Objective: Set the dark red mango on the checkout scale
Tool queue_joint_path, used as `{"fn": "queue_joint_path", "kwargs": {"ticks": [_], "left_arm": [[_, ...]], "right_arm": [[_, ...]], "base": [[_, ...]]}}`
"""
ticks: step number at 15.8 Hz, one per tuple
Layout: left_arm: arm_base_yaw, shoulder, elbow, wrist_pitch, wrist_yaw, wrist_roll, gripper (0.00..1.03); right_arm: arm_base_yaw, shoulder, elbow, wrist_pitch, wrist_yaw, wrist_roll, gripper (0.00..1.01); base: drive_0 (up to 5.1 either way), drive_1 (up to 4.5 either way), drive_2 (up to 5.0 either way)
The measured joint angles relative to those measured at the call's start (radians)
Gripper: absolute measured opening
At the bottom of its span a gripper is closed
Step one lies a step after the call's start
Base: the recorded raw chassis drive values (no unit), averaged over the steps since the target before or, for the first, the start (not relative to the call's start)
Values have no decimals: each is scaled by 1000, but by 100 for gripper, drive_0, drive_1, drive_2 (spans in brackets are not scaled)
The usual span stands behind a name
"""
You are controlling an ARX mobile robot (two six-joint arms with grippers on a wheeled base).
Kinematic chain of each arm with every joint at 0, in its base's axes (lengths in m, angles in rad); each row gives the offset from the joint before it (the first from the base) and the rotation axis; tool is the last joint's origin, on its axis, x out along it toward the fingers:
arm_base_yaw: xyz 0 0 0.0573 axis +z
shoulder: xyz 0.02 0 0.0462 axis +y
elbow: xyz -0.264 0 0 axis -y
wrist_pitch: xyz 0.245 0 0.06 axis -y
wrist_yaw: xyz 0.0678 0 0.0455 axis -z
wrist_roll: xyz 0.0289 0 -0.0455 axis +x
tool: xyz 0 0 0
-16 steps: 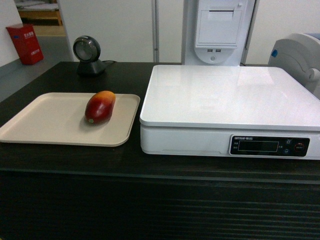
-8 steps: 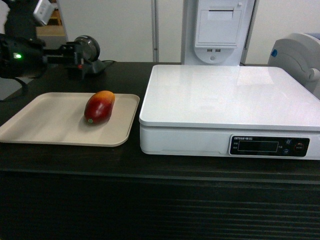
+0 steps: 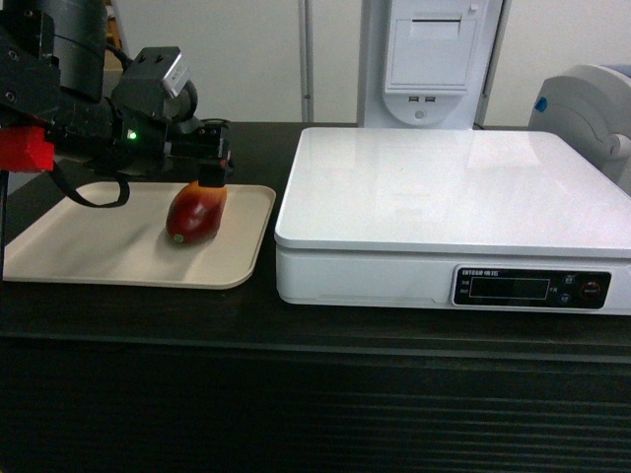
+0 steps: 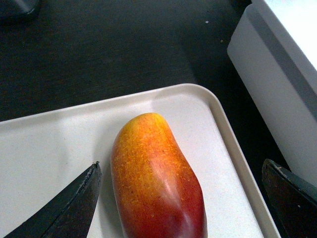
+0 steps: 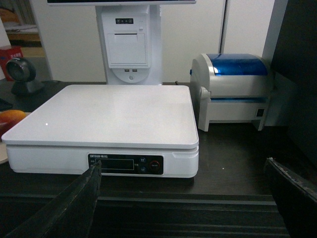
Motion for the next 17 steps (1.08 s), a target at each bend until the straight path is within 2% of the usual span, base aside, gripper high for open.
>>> {"fn": "queue_joint_path", "kwargs": {"ticks": [3, 9, 12, 15, 16, 17], "left_arm": [[-1, 78, 107, -114, -13, 2, 98], [7, 206, 307, -304, -39, -31, 98], [8, 245, 343, -374, -74, -9, 98], [6, 250, 342, -360, -84, 14, 98], [5, 249, 336, -351, -84, 22, 92], [1, 246, 323, -345, -87, 27, 81]], "right_arm": [[0, 0, 0, 0, 0, 0, 98], [0, 0, 0, 0, 0, 0, 98], [0, 0, 0, 0, 0, 0, 98], [0, 0, 0, 0, 0, 0, 98], [0, 0, 0, 0, 0, 0, 98], [0, 0, 0, 0, 0, 0, 98]], "base": [[0, 0, 0], [0, 0, 0], [0, 0, 0], [0, 0, 0], [0, 0, 0], [0, 0, 0]]}}
